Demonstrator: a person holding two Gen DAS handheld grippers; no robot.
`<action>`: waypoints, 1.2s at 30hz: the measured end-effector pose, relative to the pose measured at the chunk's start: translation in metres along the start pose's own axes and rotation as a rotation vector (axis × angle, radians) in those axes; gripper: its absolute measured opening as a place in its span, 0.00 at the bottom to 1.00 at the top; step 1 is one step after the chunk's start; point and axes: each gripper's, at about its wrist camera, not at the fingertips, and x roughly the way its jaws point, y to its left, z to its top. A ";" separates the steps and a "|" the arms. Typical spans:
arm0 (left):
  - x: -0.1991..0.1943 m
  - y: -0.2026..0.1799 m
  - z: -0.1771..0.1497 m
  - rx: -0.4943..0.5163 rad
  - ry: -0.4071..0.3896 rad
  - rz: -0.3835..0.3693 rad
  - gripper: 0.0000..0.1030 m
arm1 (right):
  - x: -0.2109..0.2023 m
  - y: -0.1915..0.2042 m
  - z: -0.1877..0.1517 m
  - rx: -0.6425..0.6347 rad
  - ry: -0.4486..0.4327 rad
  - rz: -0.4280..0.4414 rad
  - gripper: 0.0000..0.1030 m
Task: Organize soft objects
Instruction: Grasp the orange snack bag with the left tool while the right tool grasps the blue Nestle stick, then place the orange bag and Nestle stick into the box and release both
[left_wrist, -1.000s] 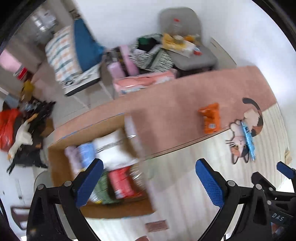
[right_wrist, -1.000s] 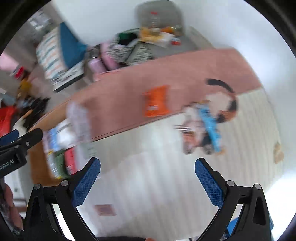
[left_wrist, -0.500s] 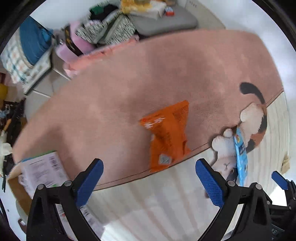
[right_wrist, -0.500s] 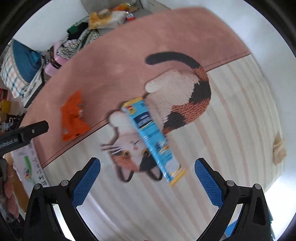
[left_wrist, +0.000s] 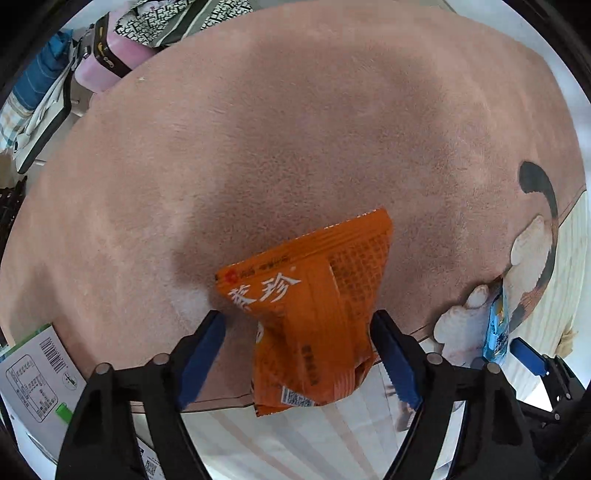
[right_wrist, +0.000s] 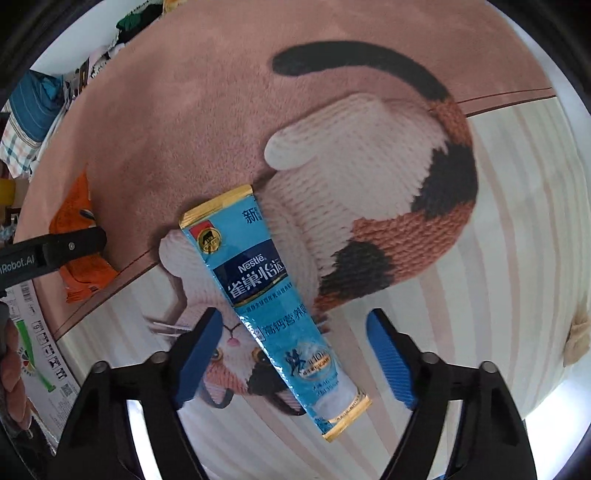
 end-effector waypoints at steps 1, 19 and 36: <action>0.000 -0.002 0.000 0.011 -0.007 0.011 0.76 | 0.003 0.001 0.001 -0.003 0.009 -0.006 0.70; -0.052 0.006 -0.059 0.023 -0.122 0.014 0.45 | -0.009 0.054 -0.017 -0.014 0.008 -0.029 0.15; -0.176 0.219 -0.259 -0.161 -0.336 -0.011 0.45 | -0.139 0.291 -0.173 -0.362 -0.162 0.150 0.15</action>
